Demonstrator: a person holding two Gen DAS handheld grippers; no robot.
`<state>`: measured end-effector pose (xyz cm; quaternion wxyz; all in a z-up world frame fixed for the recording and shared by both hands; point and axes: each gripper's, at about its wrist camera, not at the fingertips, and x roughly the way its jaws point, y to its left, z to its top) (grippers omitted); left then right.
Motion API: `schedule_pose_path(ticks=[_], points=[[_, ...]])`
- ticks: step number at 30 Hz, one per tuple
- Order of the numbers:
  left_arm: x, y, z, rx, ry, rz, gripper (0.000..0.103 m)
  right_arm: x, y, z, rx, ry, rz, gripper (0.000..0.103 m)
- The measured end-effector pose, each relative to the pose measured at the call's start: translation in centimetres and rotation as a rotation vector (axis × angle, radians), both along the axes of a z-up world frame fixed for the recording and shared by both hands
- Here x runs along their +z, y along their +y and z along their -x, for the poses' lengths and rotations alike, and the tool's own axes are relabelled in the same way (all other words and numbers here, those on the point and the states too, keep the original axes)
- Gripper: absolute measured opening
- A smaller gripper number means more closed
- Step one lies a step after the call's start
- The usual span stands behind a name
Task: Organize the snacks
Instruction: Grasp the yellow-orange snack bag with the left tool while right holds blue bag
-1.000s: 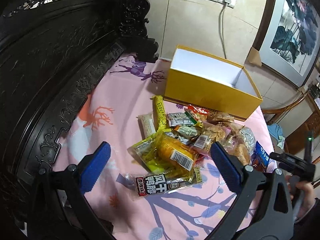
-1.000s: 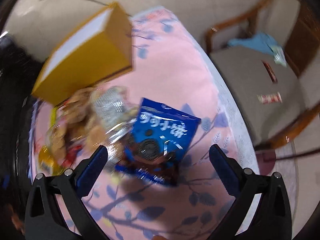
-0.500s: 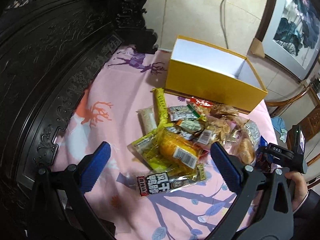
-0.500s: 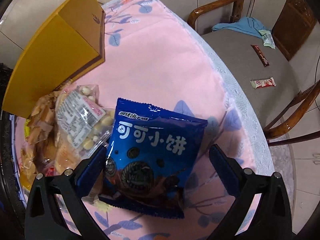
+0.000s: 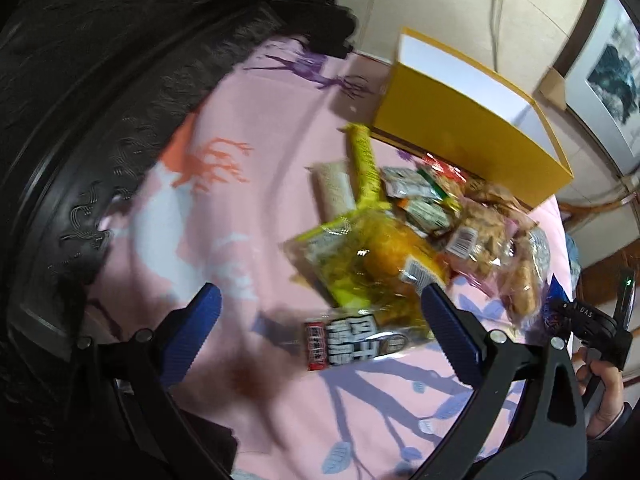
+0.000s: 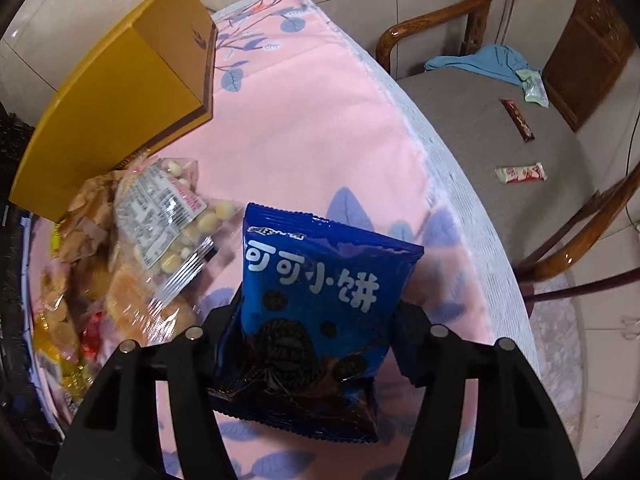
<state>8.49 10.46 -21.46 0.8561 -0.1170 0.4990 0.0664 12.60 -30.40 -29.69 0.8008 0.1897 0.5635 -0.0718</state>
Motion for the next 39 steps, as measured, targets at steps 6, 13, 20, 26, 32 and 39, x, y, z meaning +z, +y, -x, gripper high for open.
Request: schedule_pose_path(ticks=[6,13,20,26,32,39], points=[[-1.3,-3.2,-3.7,-0.035,0.066,0.002,0.101,0.9,0.8,1.2,0.028,-0.007,-0.041,0.063],[-4.2,-3.8,-6.9,0.178,0.198,0.124,0.101,0.9,1.2,1.7,0.038,0.006,-0.075,0.064],[-6.3,-3.8,-8.3,0.338,0.247,0.216,0.094,0.9,1.5,1.8,0.065,0.018,-0.086,0.064],[-7.0,-4.0,-8.5,0.356,0.259,0.259,0.06,0.8,1.4,1.7,0.073,0.024,-0.087,0.064],[-6.4,-4.2,-8.1,0.276,0.219,0.322,0.042,1.1,1.1,1.5,0.067,0.014,-0.087,0.064],[-3.6,-3.0,-5.7,0.218,0.133,0.34,0.042,3.2,1.5,1.7,0.081,-0.048,-0.101,0.063]])
